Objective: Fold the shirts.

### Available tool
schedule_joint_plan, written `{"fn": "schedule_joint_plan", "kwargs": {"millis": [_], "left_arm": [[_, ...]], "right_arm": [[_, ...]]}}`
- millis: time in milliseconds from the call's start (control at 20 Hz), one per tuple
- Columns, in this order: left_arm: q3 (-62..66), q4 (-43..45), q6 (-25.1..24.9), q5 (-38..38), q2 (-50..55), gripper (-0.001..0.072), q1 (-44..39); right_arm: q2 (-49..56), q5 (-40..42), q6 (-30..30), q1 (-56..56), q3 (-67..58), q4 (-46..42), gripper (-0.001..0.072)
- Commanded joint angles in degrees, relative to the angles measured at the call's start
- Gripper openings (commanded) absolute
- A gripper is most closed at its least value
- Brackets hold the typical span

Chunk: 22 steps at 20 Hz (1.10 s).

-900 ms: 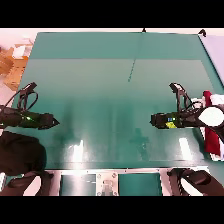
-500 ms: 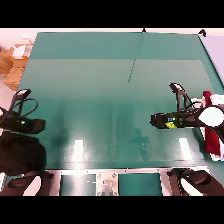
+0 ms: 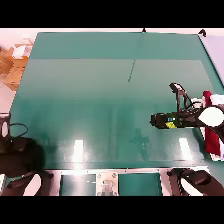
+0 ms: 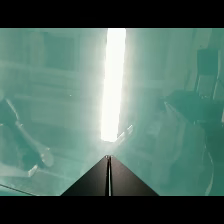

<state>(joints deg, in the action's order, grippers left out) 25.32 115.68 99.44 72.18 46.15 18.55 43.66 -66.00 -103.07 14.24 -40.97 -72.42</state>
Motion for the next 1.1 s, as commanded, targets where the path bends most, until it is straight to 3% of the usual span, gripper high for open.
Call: {"fn": "schedule_joint_plan", "kwargs": {"millis": [0, 250, 400, 500, 600, 750, 950, 1000, 1050], "left_arm": [[-3.3, 0.9, -2.9, -3.1, 0.0, 0.0019, 2.4], [6.4, -12.4, -6.0, -4.2, 0.0, 0.0023, 2.3], [19.0, -37.6, -13.7, -3.9, 0.0, 0.0022, 1.4], [27.3, -54.8, -18.1, -3.7, 0.0, 0.0022, -4.8], [32.1, -64.3, -20.8, -8.2, 0.0, 0.0022, -14.3], [32.8, -65.8, -21.1, -19.8, 1.1, 0.0022, -30.0], [32.8, -66.1, -23.1, -28.4, 11.2, 0.0025, -44.6], [32.9, -66.6, -23.2, -30.2, 14.3, 0.0207, -46.9], [32.9, -67.2, -23.2, -31.4, 16.8, 0.0618, -48.2]], "right_arm": [[0.0, 0.0, 0.0, 0.0, 0.0, 0.0, 0.0018], [0.0, 0.0, 0.0, 0.0, 0.0, 0.0, 0.0018], [0.0, 0.0, 0.0, 0.0, 0.0, 0.0, 0.0018], [0.0, 0.0, 0.0, 0.0, 0.0, 0.0, 0.0018], [0.0, 0.0, 0.0, 0.0, 0.0, 0.0, 0.0018], [0.0, 0.0, 0.0, 0.0, 0.0, 0.0, 0.0018], [0.0, 0.0, 0.0, 0.0, 0.0, 0.0, 0.0018], [0.0, 0.0, 0.0, 0.0, 0.0, 0.0, 0.0018], [0.0, 0.0, 0.0, 0.0, 0.0, 0.0, 0.0018]]}}
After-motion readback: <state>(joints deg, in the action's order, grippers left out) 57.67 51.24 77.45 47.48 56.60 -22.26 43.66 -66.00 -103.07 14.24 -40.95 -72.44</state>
